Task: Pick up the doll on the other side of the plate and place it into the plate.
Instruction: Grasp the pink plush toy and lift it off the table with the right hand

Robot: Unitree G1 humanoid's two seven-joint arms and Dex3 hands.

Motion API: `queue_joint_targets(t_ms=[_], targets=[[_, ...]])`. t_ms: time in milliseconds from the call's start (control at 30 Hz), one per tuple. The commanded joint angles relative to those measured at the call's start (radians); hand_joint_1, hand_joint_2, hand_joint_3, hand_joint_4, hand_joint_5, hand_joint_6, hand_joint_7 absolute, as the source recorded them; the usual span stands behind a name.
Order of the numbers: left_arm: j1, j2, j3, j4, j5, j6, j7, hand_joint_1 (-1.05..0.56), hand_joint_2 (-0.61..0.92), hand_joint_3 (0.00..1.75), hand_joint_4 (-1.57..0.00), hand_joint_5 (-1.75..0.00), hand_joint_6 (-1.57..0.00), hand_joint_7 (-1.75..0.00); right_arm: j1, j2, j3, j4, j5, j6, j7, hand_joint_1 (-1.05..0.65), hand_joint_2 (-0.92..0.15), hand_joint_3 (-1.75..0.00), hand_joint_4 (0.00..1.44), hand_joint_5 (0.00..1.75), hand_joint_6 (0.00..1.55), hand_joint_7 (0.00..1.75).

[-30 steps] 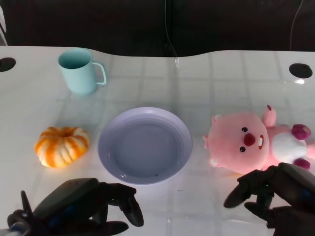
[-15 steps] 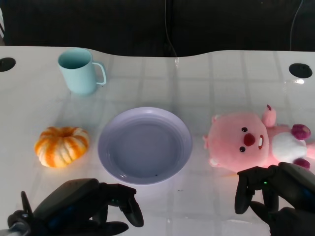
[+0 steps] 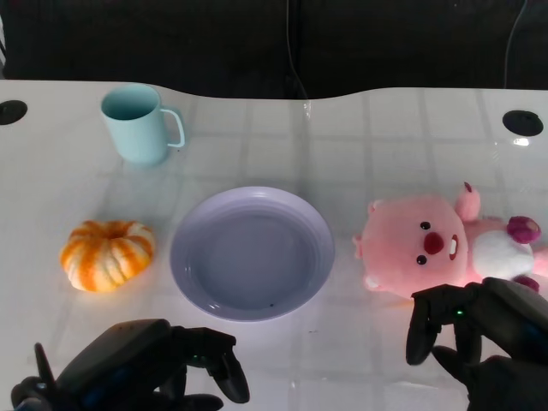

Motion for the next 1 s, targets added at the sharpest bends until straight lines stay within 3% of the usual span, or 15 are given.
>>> queue_joint_targets(t_ms=[33, 200, 367, 533, 667, 1000], targets=[[0.005, 0.008, 0.012, -0.011, 0.002, 0.004, 0.007, -0.15, 0.92, 0.33, -0.68, -1.60, -0.78, -0.85, 0.001, 0.014, -0.031, -0.003, 0.012, -0.006, -0.045, -0.07, -0.71, -0.51, 0.73, 1.17, 0.83, 0.58], [0.002, 0.007, 0.009, -0.006, 0.006, 0.004, 0.008, -0.14, 0.92, 0.34, -0.69, -1.58, -0.79, -0.85, 0.003, 0.028, -0.064, 0.023, -0.002, -0.088, -0.146, -0.19, -0.87, -0.16, 0.59, 0.80, 0.71, 0.20], [0.000, 0.005, 0.006, -0.008, 0.009, 0.015, 0.005, -0.15, 0.92, 0.36, -0.67, -1.57, -0.76, -0.84, -0.011, 0.007, -0.094, 0.035, -0.062, -0.105, -0.204, -0.39, -0.92, -0.07, 0.34, 0.58, 0.49, 0.02], [-0.001, 0.000, 0.002, -0.009, 0.012, 0.020, 0.006, -0.15, 0.92, 0.37, -0.69, -1.59, -0.77, -0.85, -0.030, -0.004, -0.115, 0.040, -0.110, -0.089, -0.229, -0.48, -0.91, -0.03, 0.15, 0.48, 0.35, 0.00], [-0.002, -0.002, -0.001, -0.012, 0.016, 0.027, 0.004, -0.15, 0.92, 0.36, -0.68, -1.57, -0.77, -0.84, -0.058, -0.027, -0.133, -0.003, -0.199, 0.034, -0.181, -0.57, -0.91, -0.01, 0.04, 0.45, 0.26, 0.00], [-0.001, -0.007, -0.006, -0.007, 0.019, 0.013, 0.012, -0.16, 0.92, 0.33, -0.69, -1.54, -0.79, -0.84, -0.137, -0.053, -0.077, 0.030, -0.359, 0.191, -0.101, -0.61, -0.87, 0.00, 0.00, 0.43, 0.22, 0.01]])
